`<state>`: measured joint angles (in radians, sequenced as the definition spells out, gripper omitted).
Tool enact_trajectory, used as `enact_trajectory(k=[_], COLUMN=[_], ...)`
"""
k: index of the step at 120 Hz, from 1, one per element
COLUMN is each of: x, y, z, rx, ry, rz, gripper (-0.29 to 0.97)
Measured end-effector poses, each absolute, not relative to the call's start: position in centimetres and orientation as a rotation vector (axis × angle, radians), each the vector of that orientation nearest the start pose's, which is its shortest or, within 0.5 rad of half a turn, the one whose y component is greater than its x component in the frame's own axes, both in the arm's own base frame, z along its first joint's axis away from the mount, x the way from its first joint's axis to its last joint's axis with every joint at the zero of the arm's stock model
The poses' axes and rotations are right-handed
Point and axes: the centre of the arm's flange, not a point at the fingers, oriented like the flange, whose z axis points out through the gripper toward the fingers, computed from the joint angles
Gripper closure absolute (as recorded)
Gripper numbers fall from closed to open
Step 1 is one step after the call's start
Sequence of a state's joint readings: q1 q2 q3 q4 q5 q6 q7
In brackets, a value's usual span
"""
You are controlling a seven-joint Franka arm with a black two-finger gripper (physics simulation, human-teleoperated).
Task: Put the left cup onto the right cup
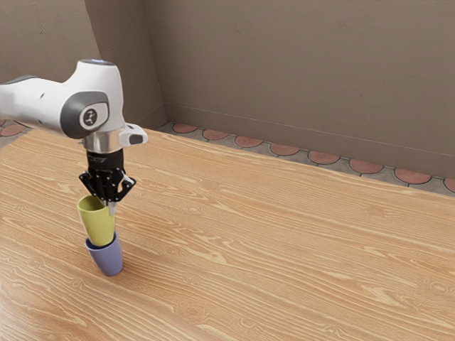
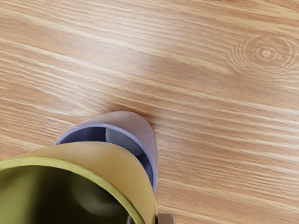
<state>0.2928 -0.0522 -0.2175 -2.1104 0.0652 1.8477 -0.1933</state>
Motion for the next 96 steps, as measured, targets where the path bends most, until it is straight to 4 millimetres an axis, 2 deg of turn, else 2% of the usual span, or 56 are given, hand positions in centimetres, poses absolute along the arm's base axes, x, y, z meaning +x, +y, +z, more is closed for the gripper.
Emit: enact_trajectory(k=[77, 85, 96], x=[51.5, 51.4, 51.4], y=[5.4, 5.5, 5.7], z=[41.0, 41.0, 41.0], rx=[-3.012, -3.013, -3.016], ry=[-0.389, -0.395, -0.407], rz=[0.324, 0.325, 0.329], gripper=[0.78, 0.74, 0.59])
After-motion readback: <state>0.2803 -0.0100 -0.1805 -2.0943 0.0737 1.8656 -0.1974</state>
